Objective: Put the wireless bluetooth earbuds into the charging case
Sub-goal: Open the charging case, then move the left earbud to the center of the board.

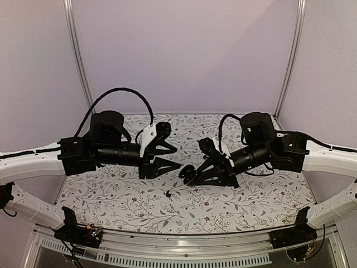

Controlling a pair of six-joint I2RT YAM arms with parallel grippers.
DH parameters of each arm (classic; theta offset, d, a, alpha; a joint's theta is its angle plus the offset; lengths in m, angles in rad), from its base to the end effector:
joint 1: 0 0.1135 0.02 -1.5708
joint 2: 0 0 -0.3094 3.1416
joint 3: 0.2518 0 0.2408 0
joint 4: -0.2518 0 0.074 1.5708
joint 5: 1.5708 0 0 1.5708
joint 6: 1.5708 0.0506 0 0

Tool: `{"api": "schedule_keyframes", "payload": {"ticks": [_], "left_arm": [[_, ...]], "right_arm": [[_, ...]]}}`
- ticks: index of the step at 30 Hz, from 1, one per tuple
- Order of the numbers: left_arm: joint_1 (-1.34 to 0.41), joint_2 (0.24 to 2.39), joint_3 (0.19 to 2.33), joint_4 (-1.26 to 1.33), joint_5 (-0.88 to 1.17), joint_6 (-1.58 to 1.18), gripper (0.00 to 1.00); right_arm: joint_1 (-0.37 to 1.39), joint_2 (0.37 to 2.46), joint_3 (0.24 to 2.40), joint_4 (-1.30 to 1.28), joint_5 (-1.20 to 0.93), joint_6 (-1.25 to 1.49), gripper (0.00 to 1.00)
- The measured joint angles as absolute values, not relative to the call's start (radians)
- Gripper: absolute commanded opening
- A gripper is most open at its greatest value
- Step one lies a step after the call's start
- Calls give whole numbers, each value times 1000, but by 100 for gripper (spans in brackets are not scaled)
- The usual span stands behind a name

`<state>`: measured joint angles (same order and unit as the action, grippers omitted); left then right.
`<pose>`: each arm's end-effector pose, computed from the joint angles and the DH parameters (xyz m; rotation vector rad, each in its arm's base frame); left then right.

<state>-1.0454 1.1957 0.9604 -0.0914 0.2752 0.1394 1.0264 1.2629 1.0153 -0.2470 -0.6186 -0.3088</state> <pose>0.1203 -0.2350 0.3660 1.2639 1.5271 -0.8646 0.1139 0.2448 0.3547 -1.6171 1.4033 1.0701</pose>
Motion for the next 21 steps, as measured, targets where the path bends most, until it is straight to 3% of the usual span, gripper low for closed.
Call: {"api": "schedule_keyframes", "payload": {"ticks": [9, 15, 21], "left_arm": [[-1015, 1146, 948, -94, 220, 101, 56], [-859, 1057, 855, -86, 144, -84, 54], [-844, 1055, 716, -104, 146, -262, 52]], "right_arm": [[1022, 1203, 961, -193, -620, -302, 0], [990, 1160, 881, -136, -615, -244, 0], [973, 1101, 830, -72, -615, -207, 0]]}}
